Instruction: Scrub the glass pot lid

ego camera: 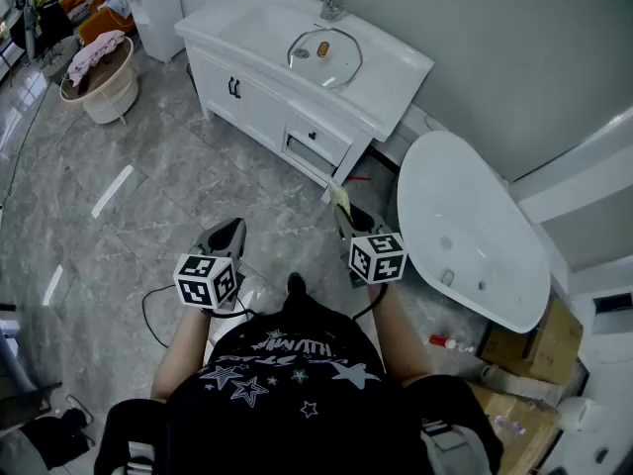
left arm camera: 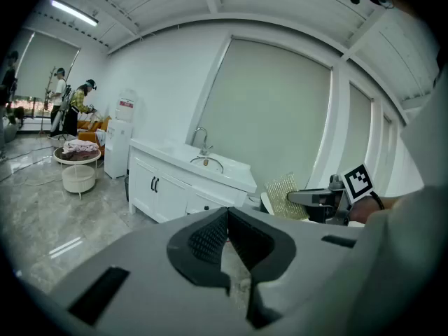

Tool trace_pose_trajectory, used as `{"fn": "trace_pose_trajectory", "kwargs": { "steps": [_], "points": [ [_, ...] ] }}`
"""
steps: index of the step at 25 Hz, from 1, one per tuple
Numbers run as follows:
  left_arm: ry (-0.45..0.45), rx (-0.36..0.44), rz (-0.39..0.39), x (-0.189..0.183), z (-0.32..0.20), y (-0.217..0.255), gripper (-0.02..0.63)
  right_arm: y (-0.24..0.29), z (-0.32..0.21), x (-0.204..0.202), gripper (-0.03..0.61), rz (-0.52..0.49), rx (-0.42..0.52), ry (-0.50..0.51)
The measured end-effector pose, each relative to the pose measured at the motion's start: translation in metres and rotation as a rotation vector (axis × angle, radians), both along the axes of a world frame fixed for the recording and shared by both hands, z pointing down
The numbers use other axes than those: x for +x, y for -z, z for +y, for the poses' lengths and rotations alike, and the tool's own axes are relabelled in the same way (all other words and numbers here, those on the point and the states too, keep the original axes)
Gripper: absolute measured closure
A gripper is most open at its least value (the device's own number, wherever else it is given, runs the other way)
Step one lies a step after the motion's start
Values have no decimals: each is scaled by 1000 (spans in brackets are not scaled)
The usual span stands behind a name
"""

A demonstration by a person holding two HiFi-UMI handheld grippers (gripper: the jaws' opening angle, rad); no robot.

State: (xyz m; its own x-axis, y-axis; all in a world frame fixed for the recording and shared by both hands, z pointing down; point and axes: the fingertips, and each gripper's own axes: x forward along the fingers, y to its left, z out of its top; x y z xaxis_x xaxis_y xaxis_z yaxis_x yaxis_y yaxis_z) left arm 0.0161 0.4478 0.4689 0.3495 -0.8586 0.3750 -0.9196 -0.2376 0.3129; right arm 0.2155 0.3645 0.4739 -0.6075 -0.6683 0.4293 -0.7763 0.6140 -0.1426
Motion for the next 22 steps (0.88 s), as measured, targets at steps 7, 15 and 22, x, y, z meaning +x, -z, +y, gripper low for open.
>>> {"fn": "trace_pose_trajectory", "kwargs": {
  "steps": [7, 15, 22],
  "points": [
    [-4, -6, -10, 13, -14, 0, 604, -3, -12, 15, 512, -4, -14, -8],
    [6, -54, -14, 19, -15, -17, 604, -20, -14, 17, 512, -6, -52, 8],
    [34, -81, -27, 18, -36, -24, 604, -32, -45, 21, 512, -4, -67, 30]
  ]
}}
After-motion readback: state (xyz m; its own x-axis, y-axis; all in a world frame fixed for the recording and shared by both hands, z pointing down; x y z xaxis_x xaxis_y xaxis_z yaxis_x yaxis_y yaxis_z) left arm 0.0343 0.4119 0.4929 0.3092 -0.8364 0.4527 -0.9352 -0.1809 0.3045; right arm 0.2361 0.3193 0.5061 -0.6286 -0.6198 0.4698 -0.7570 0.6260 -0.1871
